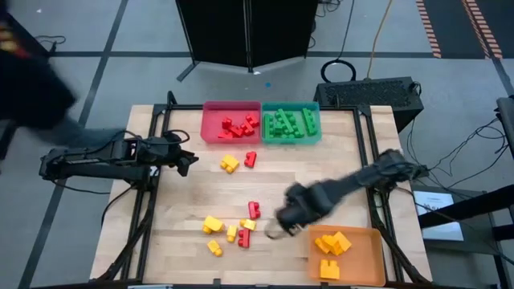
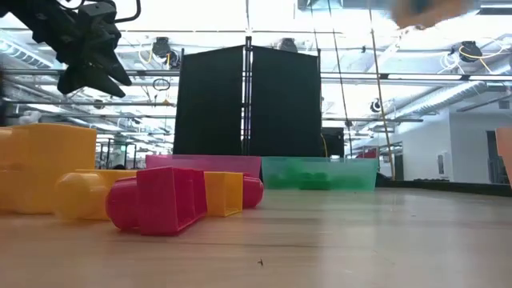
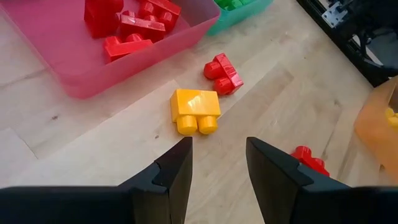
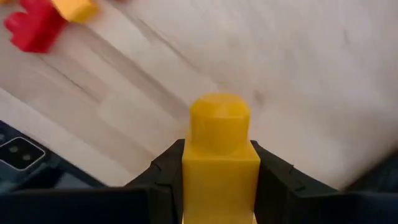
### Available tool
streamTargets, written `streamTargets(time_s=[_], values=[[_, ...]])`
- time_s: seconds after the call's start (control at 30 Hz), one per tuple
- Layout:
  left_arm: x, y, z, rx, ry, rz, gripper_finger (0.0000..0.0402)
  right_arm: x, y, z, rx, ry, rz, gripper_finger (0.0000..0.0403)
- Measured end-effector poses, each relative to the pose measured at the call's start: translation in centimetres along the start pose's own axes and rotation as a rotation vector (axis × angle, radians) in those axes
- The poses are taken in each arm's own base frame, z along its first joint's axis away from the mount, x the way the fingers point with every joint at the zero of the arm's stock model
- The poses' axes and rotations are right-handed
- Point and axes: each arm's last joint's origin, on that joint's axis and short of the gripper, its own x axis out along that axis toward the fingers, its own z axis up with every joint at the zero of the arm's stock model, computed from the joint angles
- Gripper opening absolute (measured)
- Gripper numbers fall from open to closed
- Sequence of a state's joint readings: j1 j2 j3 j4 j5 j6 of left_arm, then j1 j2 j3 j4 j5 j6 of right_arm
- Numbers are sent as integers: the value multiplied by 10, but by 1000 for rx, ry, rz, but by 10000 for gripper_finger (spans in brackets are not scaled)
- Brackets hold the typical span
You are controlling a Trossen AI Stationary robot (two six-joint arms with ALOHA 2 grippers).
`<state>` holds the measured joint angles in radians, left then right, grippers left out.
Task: Sort blocks
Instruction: Put the yellow game piece into the yellow bin
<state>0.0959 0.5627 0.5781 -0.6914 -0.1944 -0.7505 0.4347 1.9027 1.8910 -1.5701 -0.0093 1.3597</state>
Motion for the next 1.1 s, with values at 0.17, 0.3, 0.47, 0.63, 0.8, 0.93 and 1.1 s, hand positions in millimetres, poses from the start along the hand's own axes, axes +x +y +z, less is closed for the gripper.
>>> streamTargets(time_s=[0.17, 0.3, 0.47, 0.63, 0.8, 0.93, 1.1], values=[[1, 0, 0, -17, 4, 4, 153, 0, -27, -78, 210, 83, -3, 115], [2, 0, 0, -28, 5, 6, 153, 10, -38, -122, 306, 117, 60, 115], [3, -1, 0, -27, 11, 11, 153, 47, -46, -160, 393, 161, 87, 115], [6, -1, 0, -23, 22, 24, 153, 88, -57, -166, 426, 152, 14, 115], [9, -2, -1, -19, 34, 40, 153, 102, -62, -155, 365, 121, -22, 193], [11, -2, -1, -16, 43, 47, 153, 103, -60, -147, 335, 139, -19, 322], [12, -2, -1, -13, 51, 44, 153, 93, -47, -137, 206, 270, 43, 389]])
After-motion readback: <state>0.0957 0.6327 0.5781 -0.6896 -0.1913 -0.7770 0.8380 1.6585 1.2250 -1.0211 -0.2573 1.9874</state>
